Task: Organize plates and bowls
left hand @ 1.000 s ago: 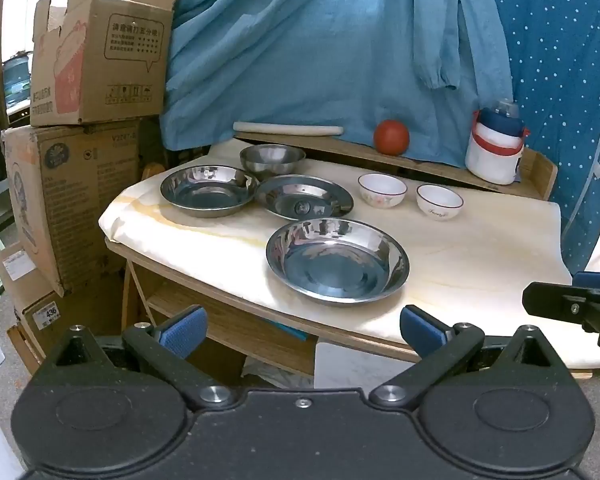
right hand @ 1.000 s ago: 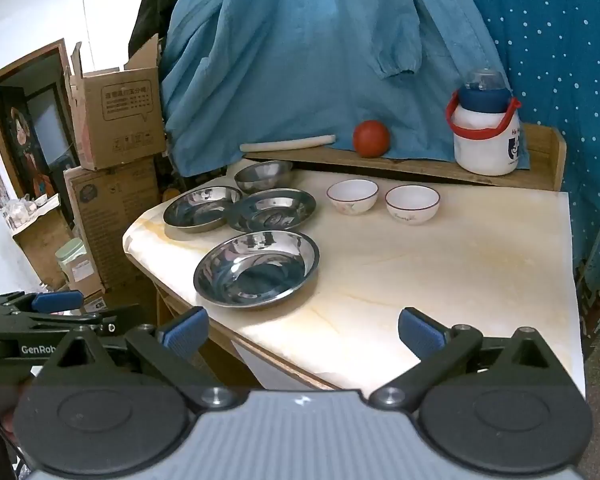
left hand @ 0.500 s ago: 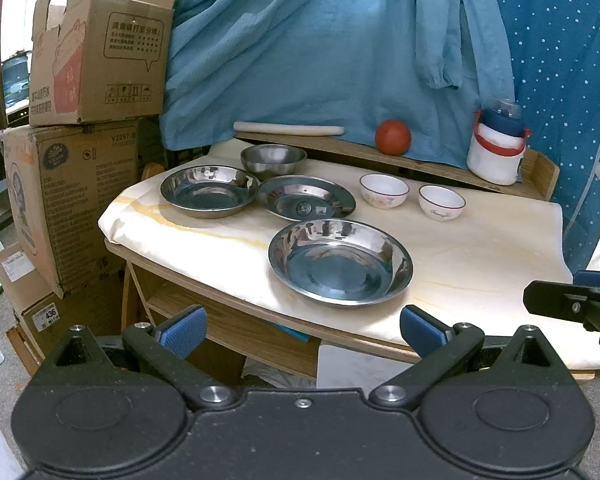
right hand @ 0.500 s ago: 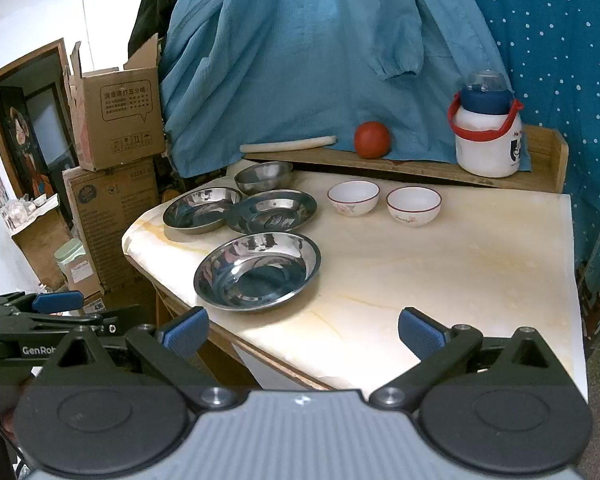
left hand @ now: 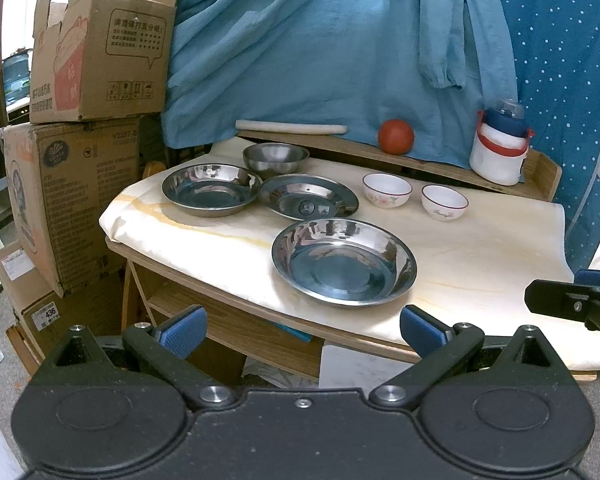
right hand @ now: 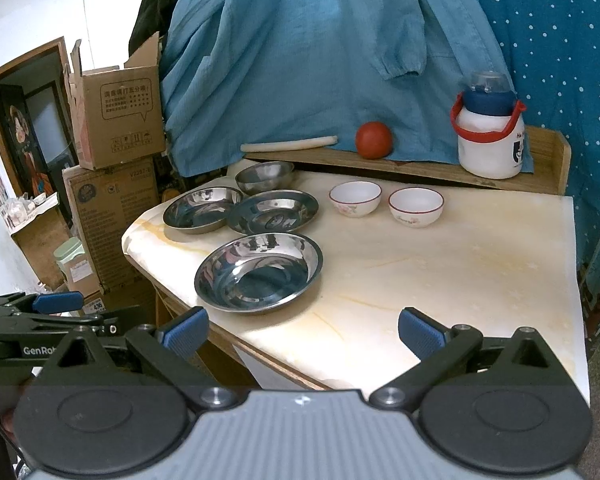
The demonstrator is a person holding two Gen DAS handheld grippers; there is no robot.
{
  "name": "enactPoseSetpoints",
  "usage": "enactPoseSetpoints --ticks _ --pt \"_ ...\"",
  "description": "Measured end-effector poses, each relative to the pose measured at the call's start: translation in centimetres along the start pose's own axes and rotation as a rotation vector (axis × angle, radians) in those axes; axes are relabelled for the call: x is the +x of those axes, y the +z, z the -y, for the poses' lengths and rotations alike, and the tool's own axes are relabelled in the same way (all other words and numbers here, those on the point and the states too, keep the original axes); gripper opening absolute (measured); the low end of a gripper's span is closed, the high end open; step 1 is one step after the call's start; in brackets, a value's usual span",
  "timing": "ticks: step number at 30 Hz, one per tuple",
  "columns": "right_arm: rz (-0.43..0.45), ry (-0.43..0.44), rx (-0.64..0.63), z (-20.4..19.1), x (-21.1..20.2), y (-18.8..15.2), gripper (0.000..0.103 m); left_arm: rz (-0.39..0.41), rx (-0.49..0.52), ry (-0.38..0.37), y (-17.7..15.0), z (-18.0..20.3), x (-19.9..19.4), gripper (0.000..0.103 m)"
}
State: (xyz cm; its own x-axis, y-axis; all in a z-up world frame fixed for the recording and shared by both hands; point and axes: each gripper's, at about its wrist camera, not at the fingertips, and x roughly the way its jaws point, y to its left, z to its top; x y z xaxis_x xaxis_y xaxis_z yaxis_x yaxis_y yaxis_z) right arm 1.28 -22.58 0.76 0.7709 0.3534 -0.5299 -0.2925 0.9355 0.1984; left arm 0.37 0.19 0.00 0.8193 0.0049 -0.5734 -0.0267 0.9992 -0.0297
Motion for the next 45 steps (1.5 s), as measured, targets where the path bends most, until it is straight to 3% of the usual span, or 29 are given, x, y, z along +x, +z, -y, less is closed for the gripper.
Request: enactPoseSetpoints --ticks 45 --pt "0.000 -0.006 -0.006 -0.3 1.1 0.7 0.103 -0.007 -0.008 -0.002 -0.2 -1.3 1.5 0.102"
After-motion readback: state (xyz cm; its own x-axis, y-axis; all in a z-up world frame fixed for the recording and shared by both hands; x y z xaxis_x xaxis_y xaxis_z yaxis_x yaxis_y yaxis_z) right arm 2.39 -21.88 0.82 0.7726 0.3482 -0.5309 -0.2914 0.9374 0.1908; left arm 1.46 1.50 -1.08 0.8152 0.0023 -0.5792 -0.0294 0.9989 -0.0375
